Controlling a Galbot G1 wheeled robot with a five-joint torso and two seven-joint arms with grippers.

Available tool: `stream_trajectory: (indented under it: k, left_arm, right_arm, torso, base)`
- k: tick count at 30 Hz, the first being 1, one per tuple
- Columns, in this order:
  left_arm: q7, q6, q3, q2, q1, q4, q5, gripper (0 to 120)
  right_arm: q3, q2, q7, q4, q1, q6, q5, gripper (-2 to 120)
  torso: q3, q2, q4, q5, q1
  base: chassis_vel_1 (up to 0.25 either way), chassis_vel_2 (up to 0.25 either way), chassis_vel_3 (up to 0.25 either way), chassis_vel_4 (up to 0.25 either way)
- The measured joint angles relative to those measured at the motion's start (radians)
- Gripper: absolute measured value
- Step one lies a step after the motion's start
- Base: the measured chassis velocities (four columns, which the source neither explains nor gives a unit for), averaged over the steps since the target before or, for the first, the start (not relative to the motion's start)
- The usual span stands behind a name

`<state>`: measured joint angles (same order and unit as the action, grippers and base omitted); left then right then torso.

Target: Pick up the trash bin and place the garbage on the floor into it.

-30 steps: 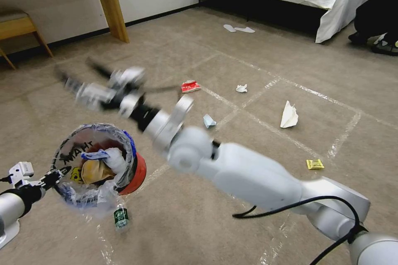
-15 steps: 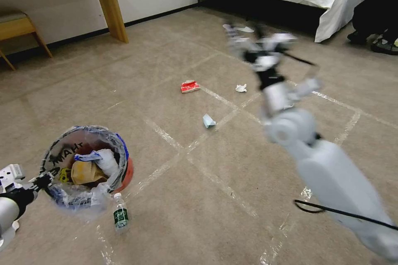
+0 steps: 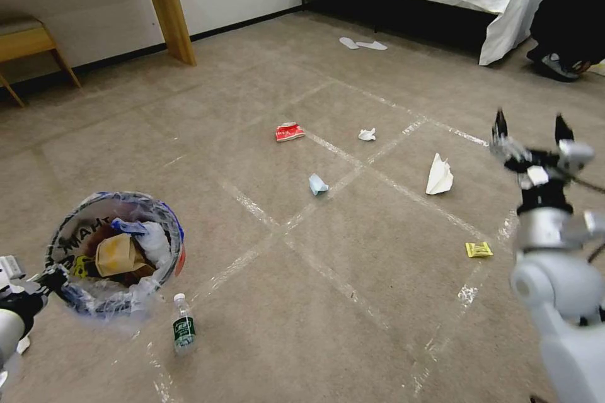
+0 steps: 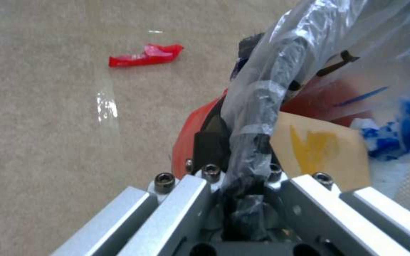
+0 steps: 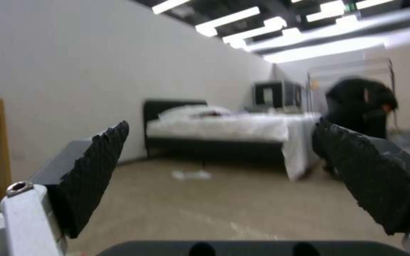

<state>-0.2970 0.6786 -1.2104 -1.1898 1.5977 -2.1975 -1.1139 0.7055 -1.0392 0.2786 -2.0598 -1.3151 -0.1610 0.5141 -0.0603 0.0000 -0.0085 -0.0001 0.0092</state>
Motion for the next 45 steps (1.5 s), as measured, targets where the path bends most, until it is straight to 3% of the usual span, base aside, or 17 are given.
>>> stream_trajectory:
  k: [2, 7, 20, 34, 45]
  left_arm:
    - [0.029, -0.012, -0.001, -0.012, 0.002, -0.001, 0.042, 0]
    - [0.04, -0.018, -0.001, -0.02, 0.013, -0.01, 0.052, 0]
    - [-0.016, 0.037, -0.007, 0.027, 0.063, -0.044, -0.036, 0]
    - [-0.031, 0.046, -0.01, 0.027, 0.071, -0.054, -0.078, 0]
    - [-0.031, 0.045, -0.012, 0.023, 0.066, -0.049, -0.076, 0]
  right_arm:
    - [-0.001, -0.028, 0.004, 0.0, -0.034, -0.013, -0.018, 100]
    - [-0.016, -0.044, 0.02, -0.006, -0.051, -0.012, -0.027, 100]
    - [-0.02, -0.066, -0.005, 0.019, -0.077, -0.061, -0.084, 100]
    - [-0.034, -0.078, -0.032, 0.06, -0.082, -0.094, -0.102, 100]
    - [-0.066, -0.083, -0.032, 0.087, -0.066, -0.102, -0.115, 100]
  torso:
    - [0.0, 0.0, 0.0002, 0.0002, 0.0]
    - [0.0, 0.0, 0.0003, 0.0, 0.0]
    - [0.0, 0.0, 0.0004, 0.0001, 0.0]
    - [0.0, 0.0, 0.0003, 0.0, 0.0]
    - [0.0, 0.0, 0.0003, 0.0, 0.0]
  base:
    - [0.0, 0.0, 0.0, 0.0]
    - [0.0, 0.0, 0.0, 0.0]
    - [0.0, 0.0, 0.0, 0.0]
    - [-0.006, 0.008, 0.008, -0.006]
    - [-0.121, 0.125, 0.13, -0.118]
